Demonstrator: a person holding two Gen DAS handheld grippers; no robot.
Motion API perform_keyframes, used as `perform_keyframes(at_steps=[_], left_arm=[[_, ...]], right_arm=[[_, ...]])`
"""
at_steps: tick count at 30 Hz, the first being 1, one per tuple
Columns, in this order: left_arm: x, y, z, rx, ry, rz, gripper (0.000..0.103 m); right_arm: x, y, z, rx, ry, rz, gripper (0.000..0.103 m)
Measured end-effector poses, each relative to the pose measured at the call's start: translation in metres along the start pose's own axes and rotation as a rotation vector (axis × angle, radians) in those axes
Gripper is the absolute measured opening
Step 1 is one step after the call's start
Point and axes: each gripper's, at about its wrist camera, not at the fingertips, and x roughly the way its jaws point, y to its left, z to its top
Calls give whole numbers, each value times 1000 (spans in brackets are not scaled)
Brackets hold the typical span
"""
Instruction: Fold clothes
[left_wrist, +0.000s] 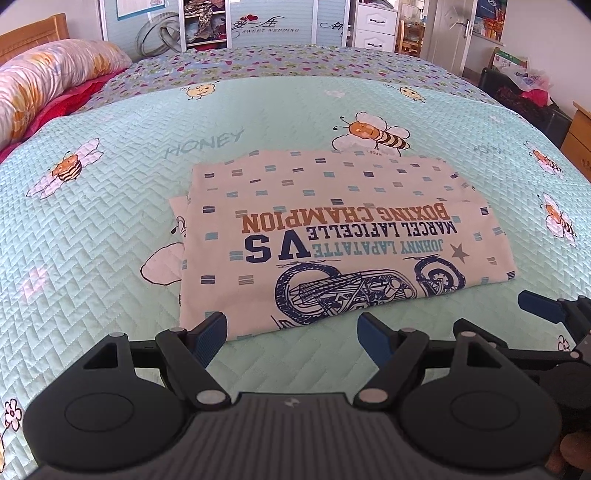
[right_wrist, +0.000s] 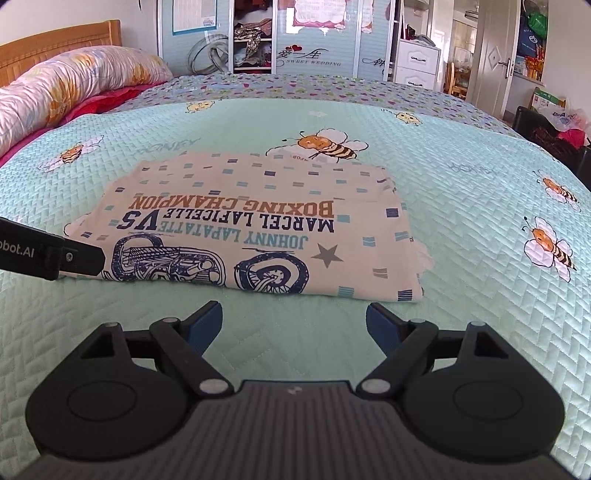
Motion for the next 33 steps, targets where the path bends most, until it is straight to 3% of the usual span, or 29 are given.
perform_keyframes(at_steps=[2,4,9,12,16,21,25,28,33], left_arm=[[3,7,-4,-28,5,-5,80],[5,22,-11,-114,8,-63,80],[22,86,-46,-541,36,-350,80],[34,118,-70,-768,-9,-508,80],[43,134,-81,-916,-43,-603,80],[54,135,-78,-1030,-87,-649,81],[47,124,-78,-1016,-164,-620,81],[41,113,-76,-944,-219,-578,82],[44,107,-70,-929,-220,-556,85]], right_arm=[[1,0,0,-2,5,-5,85],[0,-1,0,-7,5,-13,85],[-4,0,9,-16,-9,-34,85],[-8,6,20,-46,-27,-34,85],[-10,25,40,-100,-60,-26,85],[-3,58,74,-182,-89,1,85],[13,92,118,-296,-83,51,85],[38,117,162,-344,3,114,85],[93,190,201,-478,274,159,85]])
